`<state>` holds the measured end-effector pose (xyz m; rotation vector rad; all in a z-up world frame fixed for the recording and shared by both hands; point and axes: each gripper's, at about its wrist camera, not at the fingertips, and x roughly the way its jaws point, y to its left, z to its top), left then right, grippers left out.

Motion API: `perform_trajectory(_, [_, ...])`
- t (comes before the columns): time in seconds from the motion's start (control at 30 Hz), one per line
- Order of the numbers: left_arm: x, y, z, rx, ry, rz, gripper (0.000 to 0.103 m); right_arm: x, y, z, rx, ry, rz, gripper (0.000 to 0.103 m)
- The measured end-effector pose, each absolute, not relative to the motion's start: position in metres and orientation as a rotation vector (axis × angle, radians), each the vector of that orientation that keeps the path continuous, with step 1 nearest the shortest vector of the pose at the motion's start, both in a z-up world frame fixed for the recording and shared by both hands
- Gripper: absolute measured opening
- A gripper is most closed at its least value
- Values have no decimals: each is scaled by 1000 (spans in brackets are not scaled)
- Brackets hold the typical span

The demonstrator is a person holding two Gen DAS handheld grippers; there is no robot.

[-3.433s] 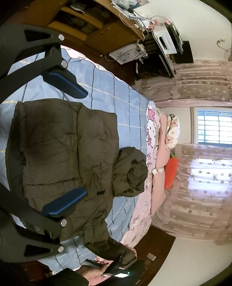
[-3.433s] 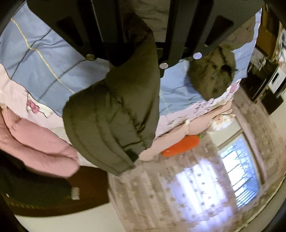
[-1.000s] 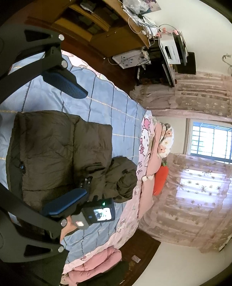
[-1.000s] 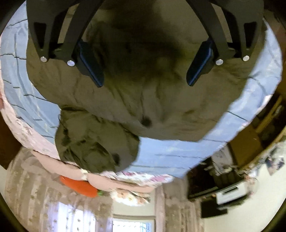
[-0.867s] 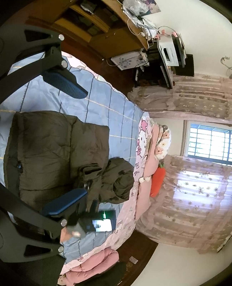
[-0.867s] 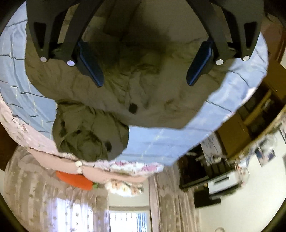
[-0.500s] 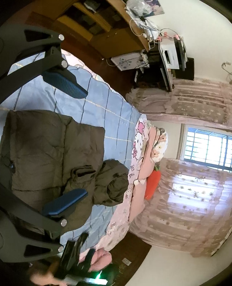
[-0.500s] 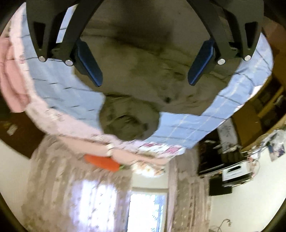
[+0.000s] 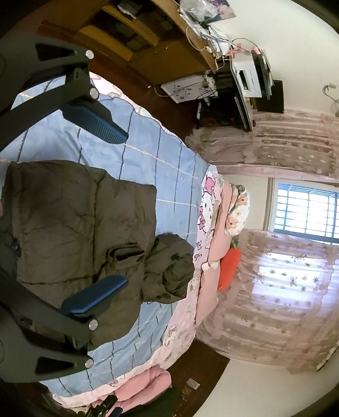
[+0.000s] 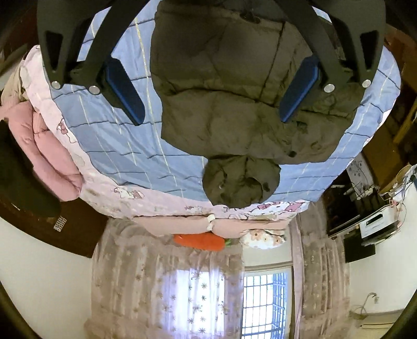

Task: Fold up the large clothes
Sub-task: 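Withdraw the right gripper from the jacket, then move both grippers over the jacket hood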

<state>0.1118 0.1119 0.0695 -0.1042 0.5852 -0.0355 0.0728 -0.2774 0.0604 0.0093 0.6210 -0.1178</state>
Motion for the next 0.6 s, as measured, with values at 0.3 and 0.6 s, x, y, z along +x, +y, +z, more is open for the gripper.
perform_trajectory(0.3, [113, 93, 64, 1, 584, 7, 101, 68, -289, 60, 20, 618, -124, 102])
perform_trajectory(0.6, [117, 94, 63, -13, 599, -4, 101, 67, -292, 60, 20, 621, -127, 102])
